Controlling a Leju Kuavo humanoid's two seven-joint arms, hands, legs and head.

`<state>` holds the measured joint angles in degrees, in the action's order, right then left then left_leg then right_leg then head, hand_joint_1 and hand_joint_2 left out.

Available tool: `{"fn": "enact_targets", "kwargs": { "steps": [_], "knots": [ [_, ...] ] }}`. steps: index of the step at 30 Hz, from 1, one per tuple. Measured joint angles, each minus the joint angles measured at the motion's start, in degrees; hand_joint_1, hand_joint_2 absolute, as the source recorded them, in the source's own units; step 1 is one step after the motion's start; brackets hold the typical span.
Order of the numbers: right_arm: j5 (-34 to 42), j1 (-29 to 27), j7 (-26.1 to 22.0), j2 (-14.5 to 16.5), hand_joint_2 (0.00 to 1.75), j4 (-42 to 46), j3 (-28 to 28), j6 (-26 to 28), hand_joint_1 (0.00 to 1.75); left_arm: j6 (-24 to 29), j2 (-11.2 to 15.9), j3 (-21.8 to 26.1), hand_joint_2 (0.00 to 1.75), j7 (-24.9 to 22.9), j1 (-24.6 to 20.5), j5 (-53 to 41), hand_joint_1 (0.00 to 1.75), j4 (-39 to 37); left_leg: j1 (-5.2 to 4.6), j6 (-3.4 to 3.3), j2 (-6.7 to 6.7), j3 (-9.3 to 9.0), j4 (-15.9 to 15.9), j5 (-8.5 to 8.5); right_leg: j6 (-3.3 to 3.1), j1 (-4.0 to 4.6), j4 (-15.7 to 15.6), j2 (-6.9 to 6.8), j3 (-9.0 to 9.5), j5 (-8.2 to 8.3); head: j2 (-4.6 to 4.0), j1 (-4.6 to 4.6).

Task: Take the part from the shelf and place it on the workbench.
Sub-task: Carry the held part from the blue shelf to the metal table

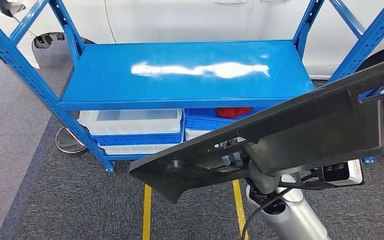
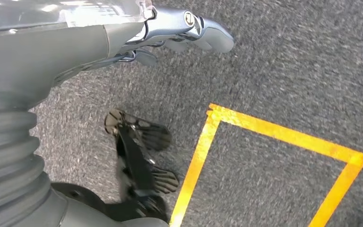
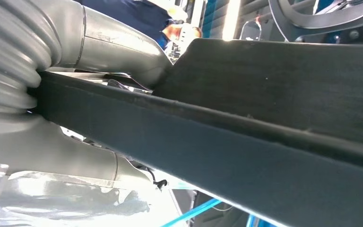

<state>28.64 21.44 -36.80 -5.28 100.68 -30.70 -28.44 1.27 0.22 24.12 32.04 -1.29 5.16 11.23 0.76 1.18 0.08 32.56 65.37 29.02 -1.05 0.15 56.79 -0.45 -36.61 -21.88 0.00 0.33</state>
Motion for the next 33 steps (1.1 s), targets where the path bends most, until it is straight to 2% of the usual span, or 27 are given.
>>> {"fn": "enact_targets", "kwargs": {
  "steps": [1, 2, 3, 5, 6, 7, 8, 10, 11, 12, 13, 14, 15, 17, 18, 19, 21, 22, 23, 25, 26, 27, 28, 29, 31, 32, 33],
  "knots": [
    [-0.05, -0.06, -0.14, -0.04, 1.75, -0.16, -0.03, 0.00, 1.75, 0.02, 0.01, 0.07, 1.75, 0.05, -0.06, 0.00, 0.00, 0.00, -0.11, -0.18, -0.03, -2.79, -4.19, 0.01, 0.26, 0.03, 0.27, 0.01, -0.54, 0.39, 0.00, -0.01],
    [-0.09, -0.10, -0.20, -0.07, 1.75, -0.29, -0.08, -0.02, 1.75, 0.04, -0.01, 0.11, 1.75, 0.12, -0.07, 0.00, 0.00, 0.00, -0.25, -0.35, -0.06, -4.55, -7.08, 0.38, 0.56, 0.05, 0.40, -0.01, -0.80, 0.79, 0.00, -0.01],
    [-0.15, -0.15, -0.28, -0.10, 1.75, -0.41, -0.14, -0.06, 1.75, 0.06, -0.02, 0.14, 1.75, 0.19, -0.07, 0.00, 0.00, 0.00, -0.43, -0.50, -0.10, -5.29, -8.62, 0.89, 0.89, 0.03, 0.41, -0.04, -0.93, 1.21, 0.00, -0.11],
    [-0.49, -0.35, -0.67, -0.22, 1.75, -0.66, -0.34, -0.20, 1.75, 0.09, -0.13, 0.19, 1.75, 0.37, 0.02, 0.03, 0.00, 0.00, -0.45, -1.03, -0.05, -4.83, -9.03, 0.16, 1.58, -0.06, 0.29, -0.04, -1.08, 1.88, 0.00, -0.25],
    [-0.69, -0.47, -0.96, -0.36, 1.75, -0.76, -0.46, -0.27, 1.75, 0.10, -0.21, 0.22, 1.75, 0.46, 0.01, 0.08, 0.00, 0.00, -0.34, -1.43, 0.04, -4.46, -9.19, -0.30, 1.91, -0.09, 0.75, 0.05, -1.47, 1.24, 0.00, -0.32],
    [-0.87, -0.59, -1.19, -0.51, 1.75, -0.85, -0.58, -0.34, 1.75, 0.10, -0.30, 0.26, 1.75, 0.61, 0.01, 0.12, 0.00, 0.00, -0.20, -1.90, 0.16, -3.91, -9.28, -0.93, 2.22, -0.15, 2.15, 0.16, -2.09, -0.42, 0.00, -0.28],
    [-0.96, -0.65, -1.28, -0.68, 1.75, -0.92, -0.70, -0.35, 1.75, 0.08, -0.40, 0.29, 1.75, 0.78, 0.00, 0.15, 0.00, 0.00, -0.11, -2.25, 0.27, -3.26, -9.32, -1.58, 2.51, -0.27, 4.90, 0.24, -3.04, -3.13, 0.00, -0.27],
    [-0.57, -0.43, -0.56, -0.90, 1.75, -0.95, -0.90, 0.20, 1.75, -0.04, -0.45, 0.34, 1.75, 1.02, -0.02, 0.01, 0.00, 0.00, -0.19, -2.55, 0.34, -1.70, -9.07, -2.73, 2.94, -0.51, 12.99, 0.31, -5.18, -8.74, 0.00, -0.23],
    [-0.06, -0.09, 0.37, -0.96, 1.75, -0.86, -0.98, 0.84, 1.75, -0.12, -0.45, 0.37, 1.75, 0.99, -0.04, -0.13, 0.00, 0.00, -0.21, -2.53, 0.37, -0.81, -8.86, -3.25, 3.10, -0.60, 16.50, 0.30, -5.75, -10.06, 0.00, -0.24],
    [0.60, 0.36, 1.49, -0.99, 1.75, -0.65, -1.05, 1.67, 1.75, -0.18, -0.44, 0.38, 1.75, 0.84, -0.09, -0.30, 0.00, 0.00, -0.22, -2.47, 0.39, 0.06, -8.63, -3.69, 3.18, -0.68, 18.25, 0.30, -5.49, -9.96, 0.00, -0.25],
    [1.24, 0.87, 2.50, -1.03, 1.75, -0.38, -1.13, 2.47, 1.75, -0.21, -0.43, 0.40, 1.75, 0.62, -0.16, -0.43, 0.00, 0.00, -0.22, -2.39, 0.41, 0.93, -8.41, -4.10, 3.16, -0.75, 17.92, 0.30, -4.26, -8.76, 0.00, -0.26],
    [1.72, 1.28, 3.11, -1.08, 1.75, -0.05, -1.18, 3.03, 1.75, -0.22, -0.42, 0.43, 1.75, 0.29, -0.24, -0.51, 0.00, 0.00, -0.24, -2.28, 0.40, 1.70, -8.23, -4.50, 3.02, -0.79, 15.46, 0.30, -1.95, -7.07, 0.00, -0.27],
    [1.99, 1.53, 3.22, -1.16, 1.75, 0.29, -1.21, 3.35, 1.75, -0.22, -0.43, 0.47, 1.75, -0.13, -0.28, -0.53, 0.00, 0.00, -0.25, -2.13, 0.37, 2.27, -8.13, -4.90, 2.69, -0.74, 11.48, 0.30, 1.16, -6.07, 0.00, -0.27],
    [2.02, 1.63, 2.38, -1.38, 1.75, 0.82, -1.24, 3.21, 1.75, -0.21, -0.47, 0.58, 1.75, -0.94, -0.27, -0.46, 0.00, 0.00, -0.33, -1.65, 0.30, 2.88, -8.04, -5.74, 1.92, -0.43, 3.03, 0.24, 6.95, -6.50, 0.00, -0.30],
    [1.91, 1.57, 1.73, -1.54, 1.75, 0.98, -1.25, 2.97, 1.75, -0.15, -0.49, 0.66, 1.75, -1.23, -0.23, -0.42, 0.00, 0.00, -0.29, -1.33, 0.31, 2.95, -8.08, -6.13, 1.58, -0.21, 0.53, 0.22, 8.46, -7.26, 0.00, -0.25],
    [1.74, 1.41, 1.16, -1.69, 1.75, 1.06, -1.26, 2.67, 1.75, -0.06, -0.51, 0.74, 1.75, -1.40, -0.19, -0.38, 0.00, 0.00, -0.24, -0.99, 0.37, 2.97, -8.18, -6.48, 1.33, -0.05, -0.62, 0.20, 8.98, -7.57, 0.00, -0.21],
    [0.90, 0.39, 0.24, -1.85, 1.75, 1.28, -1.25, 1.86, 1.75, 0.34, -0.52, 1.03, 1.75, -1.57, -0.09, -0.34, 0.00, 0.00, -0.08, -0.31, 0.45, 3.15, -7.99, -6.48, 0.59, -0.18, -1.14, 0.27, 8.75, -6.75, -0.01, -0.08],
    [0.15, -0.40, -0.03, -1.75, 1.75, 1.52, -1.24, 1.43, 1.75, 0.55, -0.55, 1.19, 1.75, -1.61, -0.02, -0.39, 0.00, 0.00, -0.06, -0.06, 0.45, 3.62, -6.83, -5.33, 0.19, -0.30, -1.36, 0.33, 8.56, -6.24, -0.01, -0.11],
    [-0.79, -1.31, -0.24, -1.54, 1.75, 1.89, -1.21, 1.09, 1.75, 0.73, -0.55, 1.35, 1.75, -1.65, 0.08, -0.52, 0.00, 0.00, -0.05, 0.17, 0.42, 4.48, -4.52, -3.38, -0.17, -0.42, -1.56, 0.42, 8.27, -5.72, -0.01, -0.13],
    [-2.94, -2.88, -0.10, -0.91, 1.75, 2.85, -1.02, 1.09, 1.75, 0.86, -0.47, 1.54, 1.75, -1.70, 0.26, -1.04, 0.00, 0.00, -0.03, 0.47, 0.39, 7.09, 3.09, 1.59, -0.51, -0.29, -1.40, 0.77, 7.28, -5.01, 0.00, -0.16],
    [-4.19, -3.52, 0.20, -0.58, 1.75, 3.43, -0.86, 1.51, 1.75, 0.79, -0.37, 1.58, 1.75, -1.73, 0.31, -1.40, 0.00, 0.00, -0.03, 0.59, 0.38, 8.12, 6.59, 3.14, -0.54, -0.23, -1.26, 1.06, 6.73, -4.68, 0.00, -0.15],
    [-5.65, -4.03, 0.63, -0.27, 1.75, 4.11, -0.66, 2.13, 1.75, 0.62, -0.25, 1.60, 1.75, -1.75, 0.31, -1.80, 0.00, 0.00, -0.03, 0.65, 0.36, 8.32, 8.43, 3.57, -0.51, -0.18, -1.07, 1.44, 6.19, -4.38, 0.00, -0.15],
    [-7.04, -4.37, 1.05, 0.02, 1.75, 4.78, -0.47, 2.73, 1.75, 0.42, -0.10, 1.60, 1.75, -1.77, 0.30, -2.17, 0.00, 0.00, -0.03, 0.65, 0.31, 7.34, 7.92, 2.88, -0.43, -0.16, -0.82, 1.87, 5.72, -4.15, 0.00, -0.16],
    [-8.27, -4.58, 1.39, 0.30, 1.75, 5.48, -0.25, 3.30, 1.75, 0.20, 0.09, 1.60, 1.75, -1.78, 0.26, -2.47, 0.00, 0.00, -0.03, 0.56, 0.11, 5.16, 5.05, 1.43, -0.34, -0.17, -0.51, 2.34, 5.31, -4.00, 0.00, -0.16],
    [-9.54, -4.77, 1.70, 0.80, 1.75, 6.72, 0.20, 3.87, 1.75, -0.01, 0.46, 1.60, 1.75, -1.78, 0.16, -2.78, 0.00, 0.00, -0.01, 0.14, -1.54, -0.25, -3.35, -0.78, -0.08, -0.22, 0.20, 3.21, 4.57, -3.84, 0.00, -0.14],
    [-9.76, -4.82, 1.73, 1.04, 1.75, 7.24, 0.39, 4.00, 1.75, -0.05, 0.61, 1.60, 1.75, -1.78, 0.12, -2.84, 0.00, 0.00, -0.03, -0.03, -2.41, -2.00, -6.25, -1.25, 0.16, -0.24, 0.48, 3.61, 4.25, -3.71, 0.00, -0.16],
    [-9.88, -4.88, 1.76, 1.22, 1.75, 7.66, 0.52, 4.05, 1.75, -0.07, 0.72, 1.60, 1.75, -1.78, 0.08, -2.88, 0.00, 0.00, -0.08, -0.19, -3.02, -2.79, -7.72, -1.19, 0.48, -0.29, 0.67, 4.02, 3.95, -3.52, 0.00, -0.20]
  ]
}}
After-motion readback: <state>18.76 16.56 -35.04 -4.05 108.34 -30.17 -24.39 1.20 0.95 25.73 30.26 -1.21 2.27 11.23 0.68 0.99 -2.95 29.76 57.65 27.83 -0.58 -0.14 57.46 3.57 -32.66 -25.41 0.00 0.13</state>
